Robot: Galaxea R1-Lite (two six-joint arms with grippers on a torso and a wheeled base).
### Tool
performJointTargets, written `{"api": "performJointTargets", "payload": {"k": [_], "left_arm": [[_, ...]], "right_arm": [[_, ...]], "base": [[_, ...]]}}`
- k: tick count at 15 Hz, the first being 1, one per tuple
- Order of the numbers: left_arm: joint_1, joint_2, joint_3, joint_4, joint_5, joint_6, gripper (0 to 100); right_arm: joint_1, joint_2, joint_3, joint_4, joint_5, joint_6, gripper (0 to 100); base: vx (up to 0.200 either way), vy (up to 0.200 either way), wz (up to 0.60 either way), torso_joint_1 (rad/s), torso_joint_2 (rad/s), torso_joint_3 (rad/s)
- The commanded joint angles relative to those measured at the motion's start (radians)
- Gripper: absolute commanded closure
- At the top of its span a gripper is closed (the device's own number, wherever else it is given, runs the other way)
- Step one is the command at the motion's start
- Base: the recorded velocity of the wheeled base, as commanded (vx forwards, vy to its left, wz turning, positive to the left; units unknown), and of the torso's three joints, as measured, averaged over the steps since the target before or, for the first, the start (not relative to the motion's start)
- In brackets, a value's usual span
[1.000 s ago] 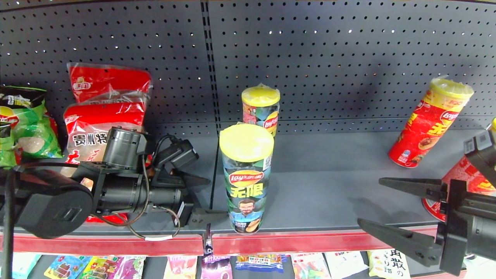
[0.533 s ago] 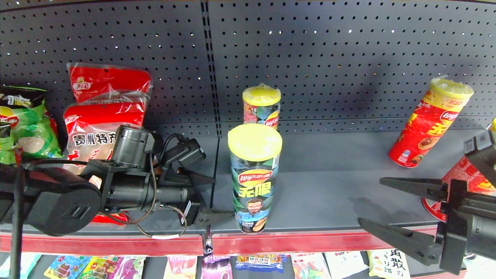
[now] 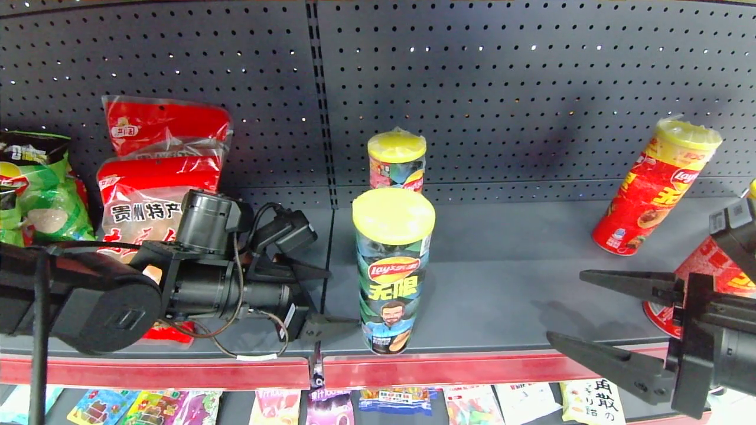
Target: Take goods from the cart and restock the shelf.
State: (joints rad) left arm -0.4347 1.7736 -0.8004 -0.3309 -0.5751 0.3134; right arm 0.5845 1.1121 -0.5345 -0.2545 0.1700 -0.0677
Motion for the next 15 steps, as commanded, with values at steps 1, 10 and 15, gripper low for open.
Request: {"api": "performJointTargets", "payload": {"k": [1,10,15], "left_arm": [[0.03,-0.046,0.037,0.0,0.003,0.0,0],[0.261,-0.813,0.44,0.131,0.11,-0.185,0],[0.266,-1.157,0.434,0.512,0.302,-0.231,0]], "right_arm": [[-0.003,-0.003,0.01,0.001,0.0,-0.001,0],[-0.017,-0.541,0.366,0.087,-0.046,-0.004,0],[-0.183,-0.914,0.283,0.532,-0.127,0.009,0]], "base": [[0.0,0.0,0.0,0.0,0.0,0.0],[0.0,0.0,0.0,0.0,0.0,0.0],[0.0,0.0,0.0,0.0,0.0,0.0]]}}
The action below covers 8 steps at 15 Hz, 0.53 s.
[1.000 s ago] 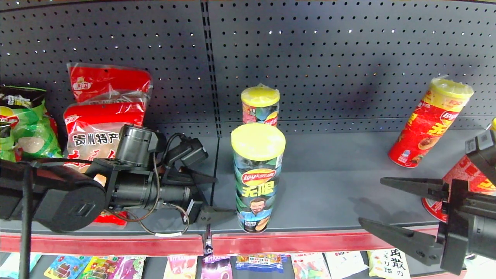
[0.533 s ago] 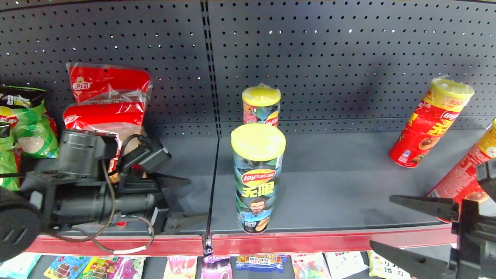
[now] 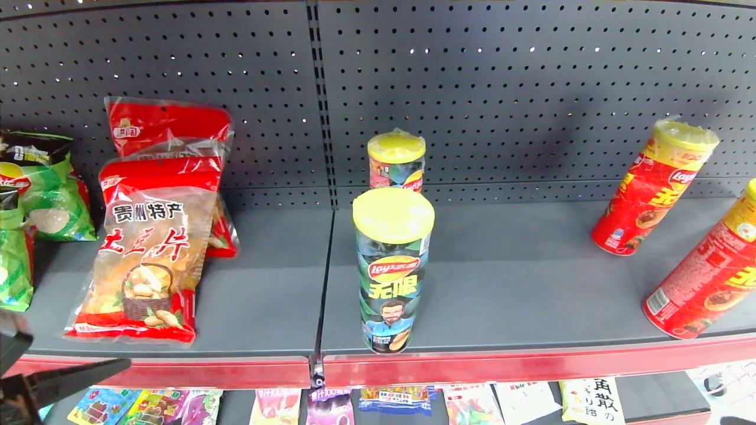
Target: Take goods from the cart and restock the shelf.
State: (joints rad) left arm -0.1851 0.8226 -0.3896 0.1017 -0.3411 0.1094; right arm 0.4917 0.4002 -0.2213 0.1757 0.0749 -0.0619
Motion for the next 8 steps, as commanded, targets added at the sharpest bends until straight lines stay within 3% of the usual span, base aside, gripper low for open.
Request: {"api": "performJointTargets", "payload": {"k": [1,2,3,4,5,6,7,8], "left_arm": [[0.016,-0.206,0.023,0.079,0.068,-0.027,0],[0.016,-0.25,0.041,0.105,0.169,-0.046,0],[0.016,-0.258,0.047,0.105,0.198,-0.056,0],[0.016,-0.289,0.061,0.105,0.284,-0.074,0],[0.016,-0.306,0.064,0.107,0.315,-0.091,0],[0.019,-0.362,0.084,0.11,0.378,-0.148,0],[0.038,-0.395,0.092,0.127,0.413,-0.18,0],[0.069,-0.419,0.092,0.154,0.419,-0.192,0]], "right_arm": [[-0.09,-0.202,-0.03,0.102,-0.032,0.004,0],[-0.219,-0.224,-0.041,0.16,-0.063,0.005,0],[-0.26,-0.218,-0.044,0.168,-0.07,0.005,0],[-0.387,-0.205,-0.044,0.189,-0.079,0.005,0],[-0.435,-0.205,-0.041,0.197,-0.079,0.004,0],[-0.538,-0.205,-0.035,0.206,-0.079,0.002,0],[-0.593,-0.201,-0.035,0.209,-0.081,0.002,0],[-0.639,-0.198,-0.035,0.209,-0.083,0.002,0]], "base": [[0.0,0.0,0.0,0.0,0.0,0.0],[0.0,0.0,0.0,0.0,0.0,0.0],[0.0,0.0,0.0,0.0,0.0,0.0],[0.0,0.0,0.0,0.0,0.0,0.0],[0.0,0.0,0.0,0.0,0.0,0.0],[0.0,0.0,0.0,0.0,0.0,0.0],[0.0,0.0,0.0,0.0,0.0,0.0],[0.0,0.0,0.0,0.0,0.0,0.0]]}}
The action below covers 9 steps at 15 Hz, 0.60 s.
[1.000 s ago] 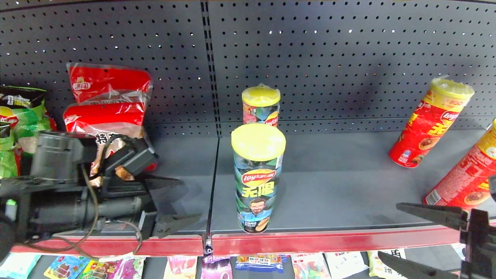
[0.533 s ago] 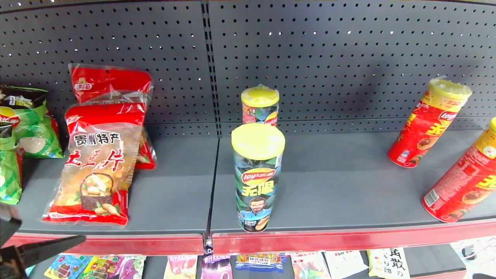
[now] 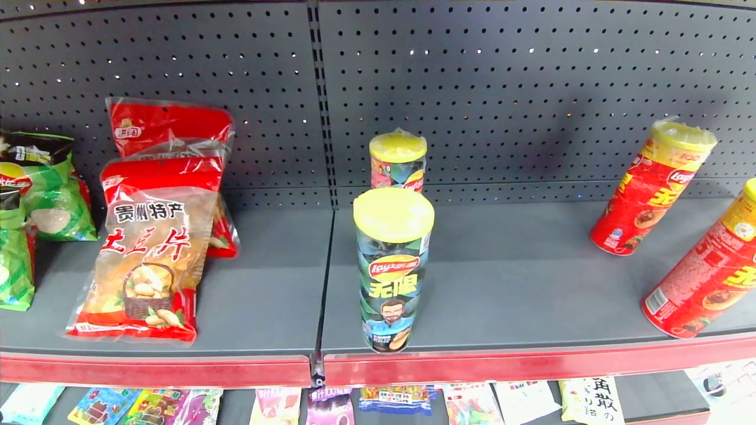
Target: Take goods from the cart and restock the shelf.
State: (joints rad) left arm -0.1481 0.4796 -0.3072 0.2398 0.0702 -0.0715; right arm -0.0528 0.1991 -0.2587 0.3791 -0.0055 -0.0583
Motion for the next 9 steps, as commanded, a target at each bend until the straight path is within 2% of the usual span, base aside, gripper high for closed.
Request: {"api": "performJointTargets", "payload": {"k": [1,3,4,5,6,7,8,9], "left_arm": [[0.042,-0.082,0.01,0.026,0.01,-0.011,0],[0.174,-0.141,0.014,0.081,0.013,-0.017,0],[0.197,-0.173,0.033,0.082,0.003,-0.017,0],[0.196,-0.205,0.048,0.078,-0.004,-0.016,0],[0.173,-0.322,0.076,0.081,-0.059,-0.008,0],[0.153,-0.381,0.096,0.084,-0.098,-0.004,0],[0.133,-0.458,0.131,0.079,-0.139,0.016,0],[0.134,-0.457,0.131,0.076,-0.162,0.016,0]], "right_arm": [[-0.107,0.002,0.003,0.006,-0.002,0.0,0],[-0.193,-0.02,0.038,0.004,-0.005,-0.003,0],[-0.194,-0.052,0.055,-0.002,0.015,-0.002,0],[-0.183,-0.076,0.058,-0.005,0.041,-0.002,0],[-0.154,-0.103,0.058,-0.011,0.148,-0.005,0],[-0.15,-0.099,0.055,-0.022,0.197,-0.005,0],[-0.101,-0.069,0.056,-0.069,0.222,-0.015,0],[-0.047,-0.017,0.055,-0.115,0.216,-0.037,0]], "base": [[0.0,0.0,0.0,0.0,0.0,0.0],[0.0,0.0,0.0,0.0,0.0,0.0],[0.0,0.0,0.0,0.0,0.0,0.0],[0.0,0.0,0.0,0.0,0.0,0.0],[0.0,0.0,0.0,0.0,0.0,0.0],[0.0,0.0,0.0,0.0,0.0,0.0],[0.0,0.0,0.0,0.0,0.0,0.0],[0.0,0.0,0.0,0.0,0.0,0.0]]}}
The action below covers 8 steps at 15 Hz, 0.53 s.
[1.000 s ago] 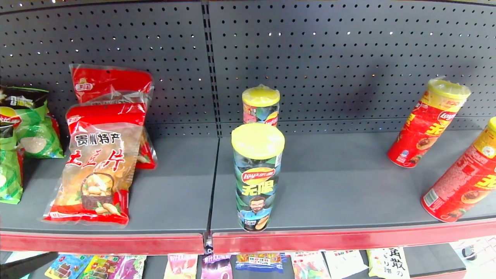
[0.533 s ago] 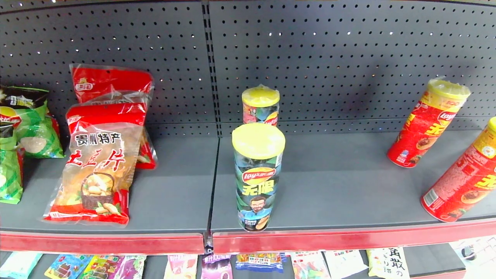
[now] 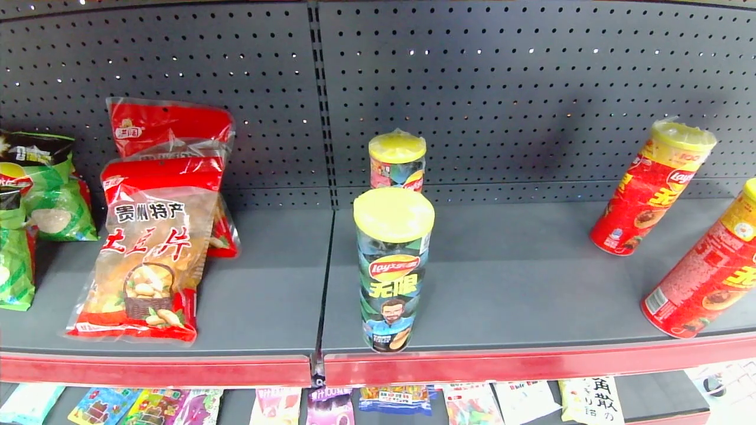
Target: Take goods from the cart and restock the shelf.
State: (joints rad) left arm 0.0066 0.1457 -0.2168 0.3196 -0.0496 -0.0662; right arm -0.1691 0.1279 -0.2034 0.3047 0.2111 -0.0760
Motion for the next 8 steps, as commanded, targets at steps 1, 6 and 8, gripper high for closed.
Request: {"api": "performJointTargets", "payload": {"k": [1,6,8], "left_arm": [[-0.02,-0.123,0.045,-0.013,-0.07,0.012,0],[-0.01,-0.146,0.076,-0.071,0.108,0.016,0],[-0.01,-0.146,0.079,-0.079,0.093,0.017,0]], "right_arm": [[0.086,0.075,0.009,-0.07,-0.029,-0.028,0],[0.076,-0.031,0.151,-0.239,-0.343,0.059,0],[0.076,-0.031,0.179,-0.309,-0.441,0.133,0]], "base": [[0.0,0.0,0.0,0.0,0.0,0.0],[0.0,0.0,0.0,0.0,0.0,0.0],[0.0,0.0,0.0,0.0,0.0,0.0]]}}
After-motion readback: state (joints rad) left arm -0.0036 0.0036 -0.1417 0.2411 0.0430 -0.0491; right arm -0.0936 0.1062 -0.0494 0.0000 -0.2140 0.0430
